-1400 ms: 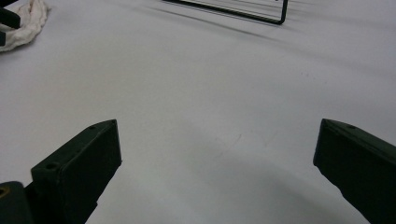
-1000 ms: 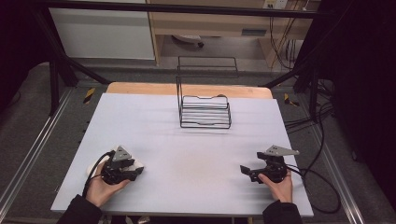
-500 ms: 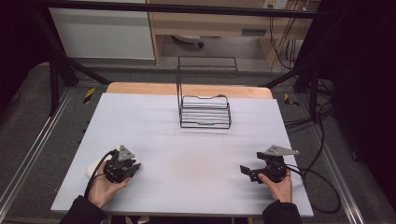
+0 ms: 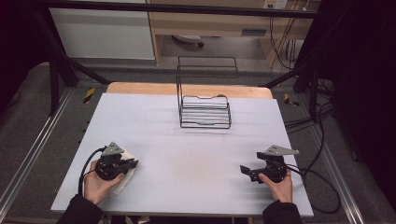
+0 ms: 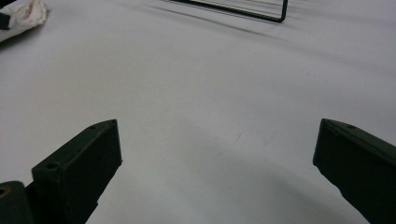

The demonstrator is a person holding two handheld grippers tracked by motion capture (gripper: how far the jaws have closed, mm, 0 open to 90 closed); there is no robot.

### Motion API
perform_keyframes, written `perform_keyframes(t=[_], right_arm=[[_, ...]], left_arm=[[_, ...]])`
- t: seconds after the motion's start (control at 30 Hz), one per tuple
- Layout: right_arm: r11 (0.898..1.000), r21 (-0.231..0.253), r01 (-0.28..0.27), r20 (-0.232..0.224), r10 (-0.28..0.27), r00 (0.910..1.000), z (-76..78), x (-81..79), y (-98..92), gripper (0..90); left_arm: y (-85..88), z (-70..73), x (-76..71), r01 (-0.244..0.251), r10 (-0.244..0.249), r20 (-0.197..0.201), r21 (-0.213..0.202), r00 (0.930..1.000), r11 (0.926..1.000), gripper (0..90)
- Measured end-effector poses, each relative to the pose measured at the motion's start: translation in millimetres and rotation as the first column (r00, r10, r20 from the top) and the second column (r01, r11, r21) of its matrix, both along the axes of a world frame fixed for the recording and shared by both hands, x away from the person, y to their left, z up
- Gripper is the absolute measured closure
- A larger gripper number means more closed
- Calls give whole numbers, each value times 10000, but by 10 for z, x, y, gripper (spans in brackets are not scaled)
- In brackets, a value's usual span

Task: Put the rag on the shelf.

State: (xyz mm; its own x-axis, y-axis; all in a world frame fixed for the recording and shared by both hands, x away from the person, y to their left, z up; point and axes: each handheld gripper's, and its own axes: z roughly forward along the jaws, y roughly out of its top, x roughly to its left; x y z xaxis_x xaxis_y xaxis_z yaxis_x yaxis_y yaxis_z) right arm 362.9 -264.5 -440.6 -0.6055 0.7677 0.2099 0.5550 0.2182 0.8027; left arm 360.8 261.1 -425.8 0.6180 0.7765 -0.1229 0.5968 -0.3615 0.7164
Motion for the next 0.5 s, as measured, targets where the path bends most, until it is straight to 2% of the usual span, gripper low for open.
perform_keyframes(t=[0.1,0.27,0.43,0.5], right_arm=[[10000,-69,-51,55,51,10000,-6,7,-1,18],[10000,-61,-43,12,43,10000,-8,7,4,19],[9999,-89,-74,0,74,10000,-13,9,8,21],[10000,-71,-69,-28,69,10000,-15,10,16,21]], left_arm=[[-74,16,-21,301,-302,-8,-364,9995,9989,825],[-315,13,-36,881,-883,-8,-631,9961,9941,824],[-562,-6,-43,1329,-1323,126,-585,9911,9894,822],[-639,-29,-49,1361,-1353,192,-454,9906,9897,820]])
